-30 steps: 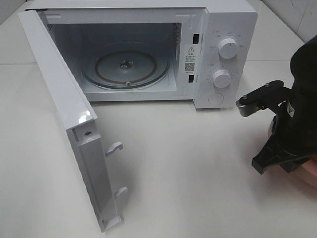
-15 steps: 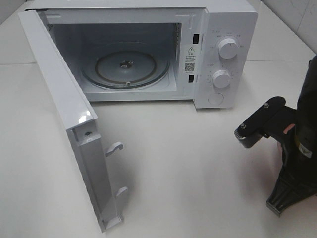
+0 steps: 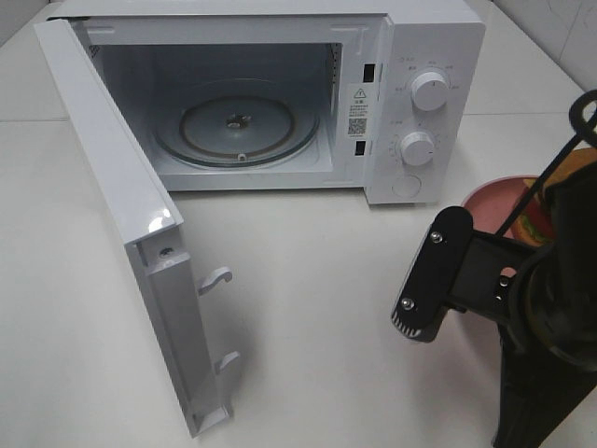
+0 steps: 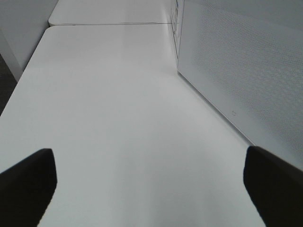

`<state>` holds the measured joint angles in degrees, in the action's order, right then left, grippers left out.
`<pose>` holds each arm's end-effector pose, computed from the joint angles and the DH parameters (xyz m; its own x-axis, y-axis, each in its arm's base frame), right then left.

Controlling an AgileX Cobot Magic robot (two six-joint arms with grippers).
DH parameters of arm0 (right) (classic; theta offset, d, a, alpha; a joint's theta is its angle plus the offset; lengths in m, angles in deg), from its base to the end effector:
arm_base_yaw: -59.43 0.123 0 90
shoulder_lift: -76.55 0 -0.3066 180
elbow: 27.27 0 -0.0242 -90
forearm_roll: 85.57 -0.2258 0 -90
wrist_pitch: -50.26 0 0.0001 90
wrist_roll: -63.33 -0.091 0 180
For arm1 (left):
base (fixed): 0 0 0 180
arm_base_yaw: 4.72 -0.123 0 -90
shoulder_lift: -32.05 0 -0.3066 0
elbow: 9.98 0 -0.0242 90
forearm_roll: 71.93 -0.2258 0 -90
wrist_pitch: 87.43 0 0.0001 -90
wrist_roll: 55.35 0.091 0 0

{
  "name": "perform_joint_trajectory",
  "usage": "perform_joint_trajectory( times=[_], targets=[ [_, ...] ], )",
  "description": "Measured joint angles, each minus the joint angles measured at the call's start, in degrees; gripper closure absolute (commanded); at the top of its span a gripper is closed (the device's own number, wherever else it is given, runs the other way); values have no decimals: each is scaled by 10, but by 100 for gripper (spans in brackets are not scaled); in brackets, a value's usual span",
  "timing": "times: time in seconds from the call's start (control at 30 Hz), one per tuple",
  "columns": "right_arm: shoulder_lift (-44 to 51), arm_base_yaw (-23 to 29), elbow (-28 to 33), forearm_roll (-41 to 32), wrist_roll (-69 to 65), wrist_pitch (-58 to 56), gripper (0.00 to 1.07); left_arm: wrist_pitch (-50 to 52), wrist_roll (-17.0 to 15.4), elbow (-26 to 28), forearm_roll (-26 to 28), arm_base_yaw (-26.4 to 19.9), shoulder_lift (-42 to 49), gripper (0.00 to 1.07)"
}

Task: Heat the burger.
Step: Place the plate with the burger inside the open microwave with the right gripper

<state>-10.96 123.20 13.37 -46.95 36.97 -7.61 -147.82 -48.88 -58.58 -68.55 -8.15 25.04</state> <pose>0.1227 0.1402 0.2316 -0.4854 -0.8733 -0.0420 -0.7318 0.4321 -0.5270 -0.0496 -0.0076 0.2681 -0.4365 0.0575 -0.8978 0.0229 0.9983 0.0529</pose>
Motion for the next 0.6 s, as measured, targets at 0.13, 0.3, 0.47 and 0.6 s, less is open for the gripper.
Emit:
perform_joint_trajectory(
  times=[0.13,0.3,0.47,0.6],
  targets=[
    [0,22,0,1,0,0,107,0,0,0,0,0,0,2],
    [0,53,0,11,5,1,107,0,0,0,0,0,0,2],
    [0,85,0,37,46,30,107,0,0,0,0,0,0,2],
    [0,89,0,50,92,52,107,0,0,0,0,0,0,2]
  ],
)
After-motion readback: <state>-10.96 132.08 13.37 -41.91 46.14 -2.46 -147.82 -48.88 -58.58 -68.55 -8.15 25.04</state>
